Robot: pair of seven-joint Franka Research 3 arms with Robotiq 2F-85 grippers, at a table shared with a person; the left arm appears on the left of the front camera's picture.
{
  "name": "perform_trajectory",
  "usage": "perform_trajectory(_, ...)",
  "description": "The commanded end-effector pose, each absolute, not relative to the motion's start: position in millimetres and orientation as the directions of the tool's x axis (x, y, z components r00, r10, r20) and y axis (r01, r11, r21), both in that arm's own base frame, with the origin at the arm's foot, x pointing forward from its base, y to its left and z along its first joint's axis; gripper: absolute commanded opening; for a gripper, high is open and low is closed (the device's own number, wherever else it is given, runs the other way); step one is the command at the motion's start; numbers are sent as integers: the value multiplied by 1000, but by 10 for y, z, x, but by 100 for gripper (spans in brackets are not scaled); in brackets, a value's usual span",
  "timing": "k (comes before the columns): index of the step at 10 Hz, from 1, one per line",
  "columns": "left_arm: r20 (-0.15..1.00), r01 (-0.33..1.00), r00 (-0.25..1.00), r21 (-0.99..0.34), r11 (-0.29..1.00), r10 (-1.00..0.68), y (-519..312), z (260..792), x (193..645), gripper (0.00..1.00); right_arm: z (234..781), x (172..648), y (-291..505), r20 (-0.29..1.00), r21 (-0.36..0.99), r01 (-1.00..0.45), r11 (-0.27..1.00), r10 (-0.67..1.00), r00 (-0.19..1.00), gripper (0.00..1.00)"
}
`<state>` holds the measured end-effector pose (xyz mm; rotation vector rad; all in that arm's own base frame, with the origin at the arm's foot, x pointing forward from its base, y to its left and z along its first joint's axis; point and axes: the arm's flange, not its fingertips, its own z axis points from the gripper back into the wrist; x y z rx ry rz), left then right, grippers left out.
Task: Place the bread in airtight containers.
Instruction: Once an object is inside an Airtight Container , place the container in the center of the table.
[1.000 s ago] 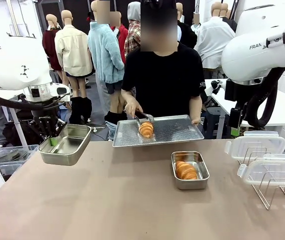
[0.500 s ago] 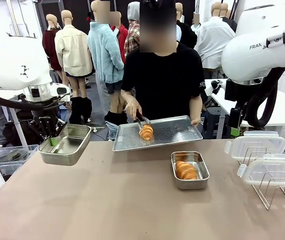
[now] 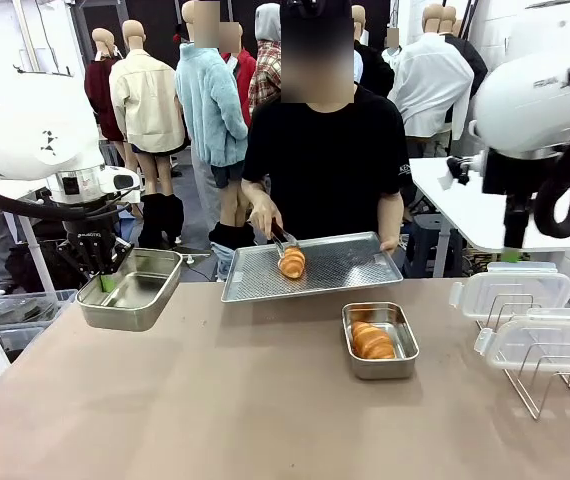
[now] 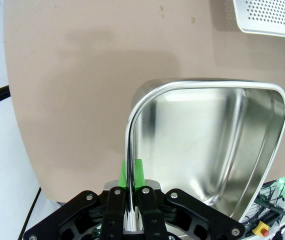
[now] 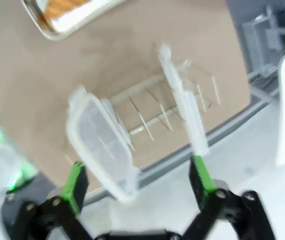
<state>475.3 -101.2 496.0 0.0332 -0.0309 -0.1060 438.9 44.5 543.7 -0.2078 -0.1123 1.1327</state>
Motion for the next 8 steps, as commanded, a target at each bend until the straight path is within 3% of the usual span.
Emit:
perform_trajectory(1,45,120,992,34,992,-122,-993,4988,4762,0,5423,4417,131,-51,-179,-974,141,987,153,100)
perform_trajectory(2,45,120,992,34,992,-122,-993,4988,4762,0,5377,4436,47,-83,-136,-991,4,996,16,100)
perform_trajectory(3,45,120,992,34,992,-122,-993,4988,4762,0,5356,4474,-22,-68,-99,-995,-27,998,-20,100)
perform_trajectory(4,45,120,992,34,992,-122,-993,4988,4762,0,5409,4409,102,-58,-184,-971,154,984,167,100)
perform_trajectory(8,45,120,992,34,992,-122,-993,4988,4762,0,5409,4409,102,-58,-184,-971,154,984,167,100)
